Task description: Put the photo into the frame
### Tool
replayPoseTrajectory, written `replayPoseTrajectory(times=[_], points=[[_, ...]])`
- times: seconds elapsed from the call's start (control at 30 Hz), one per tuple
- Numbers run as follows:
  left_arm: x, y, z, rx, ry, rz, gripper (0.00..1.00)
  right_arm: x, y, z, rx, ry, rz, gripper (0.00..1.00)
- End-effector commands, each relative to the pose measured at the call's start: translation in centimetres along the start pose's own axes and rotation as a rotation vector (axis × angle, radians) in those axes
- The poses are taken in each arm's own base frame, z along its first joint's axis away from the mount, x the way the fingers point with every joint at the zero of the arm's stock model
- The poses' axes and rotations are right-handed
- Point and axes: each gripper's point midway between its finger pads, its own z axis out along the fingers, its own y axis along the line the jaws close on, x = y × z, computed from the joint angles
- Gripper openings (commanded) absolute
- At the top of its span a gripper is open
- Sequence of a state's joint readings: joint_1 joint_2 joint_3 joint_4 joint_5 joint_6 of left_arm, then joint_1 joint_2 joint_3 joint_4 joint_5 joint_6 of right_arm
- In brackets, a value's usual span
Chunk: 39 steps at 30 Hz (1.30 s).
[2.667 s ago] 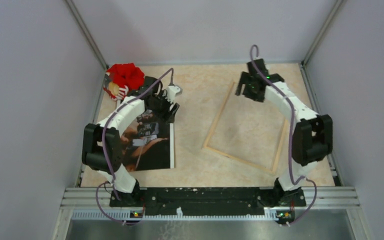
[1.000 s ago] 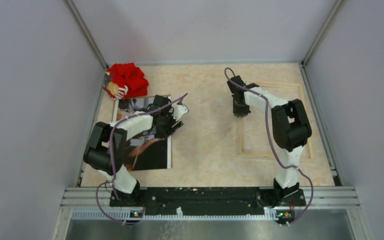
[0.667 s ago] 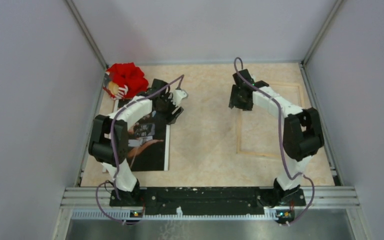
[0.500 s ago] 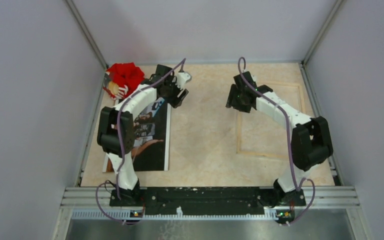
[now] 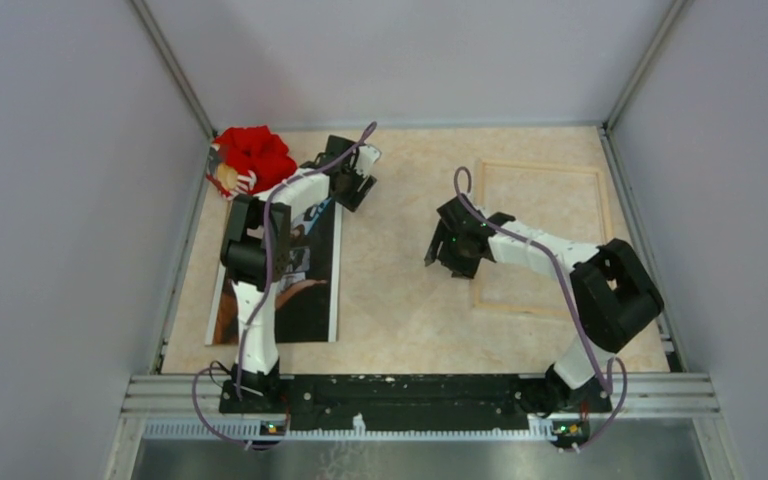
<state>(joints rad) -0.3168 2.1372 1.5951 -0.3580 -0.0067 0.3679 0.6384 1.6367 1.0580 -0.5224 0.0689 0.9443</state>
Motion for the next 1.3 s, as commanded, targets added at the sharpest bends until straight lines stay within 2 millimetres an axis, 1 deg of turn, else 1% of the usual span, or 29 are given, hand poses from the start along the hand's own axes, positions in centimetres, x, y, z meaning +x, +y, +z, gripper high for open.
replayPoseTrajectory(times=[0.0, 0.1, 0.23, 0.3, 0.4, 0.57, 0.7, 0.87, 1.0, 1.07, 1.13, 1.27], points=[[-0.2, 0.3, 0.7, -0.04, -0.017, -0.016, 0.73, 0.6, 0.8, 0.0, -0.044, -0.042, 0.111, 0.67], [-0.5, 0.8, 0.4, -0.066, -0.032, -0.027, 0.73, 0.8, 0.1, 1.0, -0.019, -0.051, 0.136, 0.67], [-1.6, 2.1, -0.7, -0.136, -0.086, -0.043, 0.73, 0.9, -0.6, 2.1, 0.014, -0.059, 0.15, 0.67], [-2.1, 2.4, -1.0, -0.153, -0.112, -0.049, 0.73, 1.0, -0.7, 2.5, 0.016, -0.061, 0.158, 0.67], [-1.9, 1.8, -0.6, -0.151, -0.102, -0.036, 0.73, 0.9, -0.8, 3.0, 0.02, -0.067, 0.17, 0.67], [-0.4, 1.3, 0.2, -0.147, -0.06, -0.027, 0.73, 0.9, -0.4, 4.2, 0.017, -0.06, 0.183, 0.67], [1.1, 0.4, 0.7, -0.112, -0.016, -0.013, 0.73, 0.3, 1.0, 5.5, -0.039, -0.046, 0.218, 0.67], [3.5, -1.2, 0.9, -0.041, 0.045, 0.001, 0.73, -0.9, 4.1, 6.8, -0.138, -0.026, 0.268, 0.67], [5.2, -2.2, 1.3, 0.015, 0.099, 0.006, 0.74, -2.5, 6.6, 7.1, -0.207, -0.038, 0.303, 0.67], [5.8, -2.6, 1.4, 0.037, 0.115, 0.007, 0.73, -3.4, 7.6, 7.0, -0.235, -0.054, 0.317, 0.67], [6.1, -2.9, 1.6, 0.054, 0.122, 0.009, 0.74, -4.0, 8.1, 7.1, -0.242, -0.06, 0.321, 0.67], [6.4, -3.9, 1.6, 0.104, 0.13, 0.005, 0.73, -5.2, 7.7, 7.5, -0.243, -0.076, 0.343, 0.67]])
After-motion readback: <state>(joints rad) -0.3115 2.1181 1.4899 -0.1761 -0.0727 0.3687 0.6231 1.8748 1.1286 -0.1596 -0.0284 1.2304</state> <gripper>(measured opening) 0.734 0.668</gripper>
